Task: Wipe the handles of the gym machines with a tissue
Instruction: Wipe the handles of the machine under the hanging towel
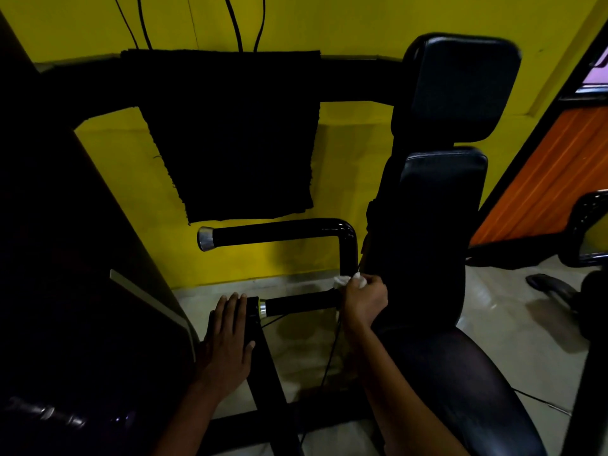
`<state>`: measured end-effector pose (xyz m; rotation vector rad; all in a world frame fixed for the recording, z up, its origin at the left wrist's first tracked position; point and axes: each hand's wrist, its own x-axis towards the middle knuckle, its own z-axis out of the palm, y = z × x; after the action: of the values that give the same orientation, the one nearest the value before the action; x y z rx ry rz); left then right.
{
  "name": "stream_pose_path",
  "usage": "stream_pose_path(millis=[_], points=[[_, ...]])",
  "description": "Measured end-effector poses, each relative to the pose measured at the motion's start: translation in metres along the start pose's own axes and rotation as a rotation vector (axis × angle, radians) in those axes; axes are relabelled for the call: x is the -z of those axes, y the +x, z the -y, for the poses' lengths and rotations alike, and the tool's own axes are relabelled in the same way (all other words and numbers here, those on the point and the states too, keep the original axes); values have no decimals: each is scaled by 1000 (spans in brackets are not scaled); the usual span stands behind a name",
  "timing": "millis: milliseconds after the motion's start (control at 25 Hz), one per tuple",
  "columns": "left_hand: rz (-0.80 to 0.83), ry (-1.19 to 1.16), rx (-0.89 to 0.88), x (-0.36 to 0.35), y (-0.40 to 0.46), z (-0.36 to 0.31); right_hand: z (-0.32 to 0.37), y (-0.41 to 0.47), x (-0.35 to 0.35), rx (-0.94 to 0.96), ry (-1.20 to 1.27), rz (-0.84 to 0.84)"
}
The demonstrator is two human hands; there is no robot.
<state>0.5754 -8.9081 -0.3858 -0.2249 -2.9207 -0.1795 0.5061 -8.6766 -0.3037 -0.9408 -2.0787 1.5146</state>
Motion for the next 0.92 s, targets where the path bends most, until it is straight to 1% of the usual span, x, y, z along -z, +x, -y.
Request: stream_pose_path(millis=[120,320,400,480,560,680,760,920], points=[[6,-2,-2,1,0,1,22,11,-3,81,8,-4],[-5,6,-1,2,0,-1,53,22,1,340,-39,31],[-18,5,-7,2,-1,0,67,22,-1,460,-97,69],[-23,8,-16,3,-1,0,78,23,-1,580,-206,107],[-17,14,-18,4,-1,-1,81,28,0,660,-308,136],[-9,7,-4,4,0,-2,79,42,3,637,-206,265],[-8,0,1,5,0,-2,80,44,6,590,-184,282],[-34,-13,-5,4,-2,-3,64,41,13,303,-163,240]])
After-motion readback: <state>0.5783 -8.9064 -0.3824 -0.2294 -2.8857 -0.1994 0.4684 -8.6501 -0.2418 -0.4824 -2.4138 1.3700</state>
